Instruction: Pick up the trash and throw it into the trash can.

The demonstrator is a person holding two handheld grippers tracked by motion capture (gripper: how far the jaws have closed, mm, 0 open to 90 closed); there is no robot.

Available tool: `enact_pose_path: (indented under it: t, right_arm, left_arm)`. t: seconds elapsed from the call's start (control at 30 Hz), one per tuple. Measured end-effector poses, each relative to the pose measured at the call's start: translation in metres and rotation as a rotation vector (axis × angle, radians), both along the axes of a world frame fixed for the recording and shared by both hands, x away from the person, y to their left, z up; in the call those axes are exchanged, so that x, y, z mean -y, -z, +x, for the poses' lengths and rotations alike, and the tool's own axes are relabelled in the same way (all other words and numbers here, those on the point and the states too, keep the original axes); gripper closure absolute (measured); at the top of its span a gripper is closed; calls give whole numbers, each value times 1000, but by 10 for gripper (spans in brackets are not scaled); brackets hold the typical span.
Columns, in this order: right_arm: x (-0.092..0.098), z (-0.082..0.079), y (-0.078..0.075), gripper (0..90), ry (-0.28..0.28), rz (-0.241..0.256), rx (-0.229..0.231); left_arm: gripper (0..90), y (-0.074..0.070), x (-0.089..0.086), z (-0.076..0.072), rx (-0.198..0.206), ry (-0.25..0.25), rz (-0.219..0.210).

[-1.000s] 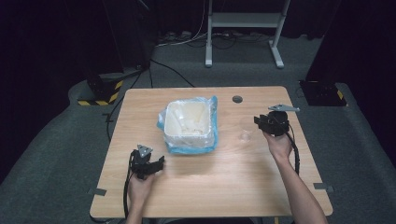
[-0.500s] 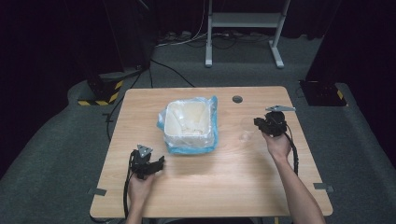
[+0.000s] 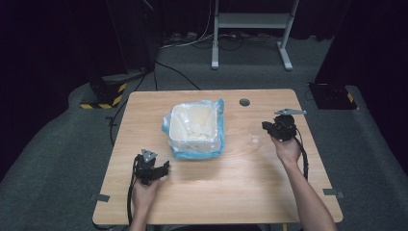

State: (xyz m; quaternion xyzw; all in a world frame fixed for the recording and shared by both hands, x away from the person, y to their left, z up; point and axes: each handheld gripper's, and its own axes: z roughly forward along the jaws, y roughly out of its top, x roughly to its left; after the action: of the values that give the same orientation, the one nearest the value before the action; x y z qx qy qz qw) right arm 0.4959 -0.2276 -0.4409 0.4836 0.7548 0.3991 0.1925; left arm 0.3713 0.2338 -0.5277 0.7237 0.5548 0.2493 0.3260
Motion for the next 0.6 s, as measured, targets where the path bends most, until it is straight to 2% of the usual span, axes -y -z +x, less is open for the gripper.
enact_pose_path:
  t: [0.6]
  right_arm:
    - [-1,-9,-10,861,-37,5,14]
  left_arm:
    - [302,0,0,0,0,0,0]
